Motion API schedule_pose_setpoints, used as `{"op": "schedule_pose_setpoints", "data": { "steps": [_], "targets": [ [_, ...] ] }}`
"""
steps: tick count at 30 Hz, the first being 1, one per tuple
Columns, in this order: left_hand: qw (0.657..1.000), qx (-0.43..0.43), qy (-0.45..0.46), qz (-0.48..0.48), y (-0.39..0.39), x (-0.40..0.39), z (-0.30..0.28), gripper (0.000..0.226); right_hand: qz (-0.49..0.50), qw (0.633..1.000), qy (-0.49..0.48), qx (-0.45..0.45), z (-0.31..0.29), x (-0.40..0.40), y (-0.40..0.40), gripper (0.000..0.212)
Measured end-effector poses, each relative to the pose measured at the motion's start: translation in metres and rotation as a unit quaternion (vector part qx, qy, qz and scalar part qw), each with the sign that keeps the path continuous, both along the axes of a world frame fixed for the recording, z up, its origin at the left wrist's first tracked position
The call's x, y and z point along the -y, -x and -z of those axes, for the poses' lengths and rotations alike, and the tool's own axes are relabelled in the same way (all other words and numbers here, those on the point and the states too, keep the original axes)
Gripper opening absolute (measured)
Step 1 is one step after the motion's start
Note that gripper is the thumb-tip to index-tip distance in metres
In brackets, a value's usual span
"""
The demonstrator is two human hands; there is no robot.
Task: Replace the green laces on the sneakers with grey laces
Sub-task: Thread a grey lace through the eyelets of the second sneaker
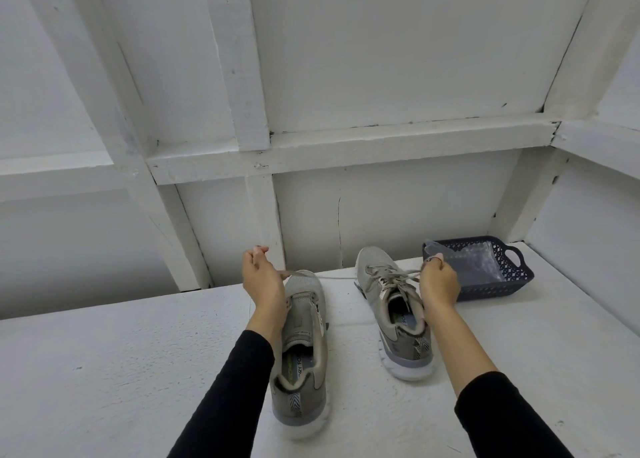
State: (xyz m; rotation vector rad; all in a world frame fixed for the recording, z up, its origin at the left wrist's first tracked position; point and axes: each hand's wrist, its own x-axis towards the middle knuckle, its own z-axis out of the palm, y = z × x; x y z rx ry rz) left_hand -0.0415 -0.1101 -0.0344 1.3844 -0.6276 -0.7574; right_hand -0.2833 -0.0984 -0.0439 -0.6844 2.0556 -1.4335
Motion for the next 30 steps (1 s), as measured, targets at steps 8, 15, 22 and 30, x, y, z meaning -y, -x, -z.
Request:
{"op": "schedule_pose_setpoints", "data": {
  "steps": [8, 15, 22, 30],
  "targets": [
    [0.992, -0.090, 0.034, -0.082, -0.005, 0.001, -0.001, 0.029, 0.021, 0.971, 0.147, 0.188, -0.005, -0.002, 0.010, 0.033],
    [0.997, 0.054, 0.028, 0.050, -0.003, 0.004, 0.008, 0.026, -0.119, 0.987, 0.022, -0.103, 0.009, -0.005, 0.008, 0.046],
    [0.934, 0.315, 0.029, 0.165, 0.011, 0.002, 0.013, 0.025, -0.199, 0.914, -0.077, -0.345, 0.000, -0.003, -0.020, 0.033],
    [0.945, 0.191, 0.014, 0.264, 0.027, 0.001, 0.002, 0.026, -0.264, 0.882, -0.115, -0.373, 0.011, 0.007, -0.032, 0.023]
  ]
}}
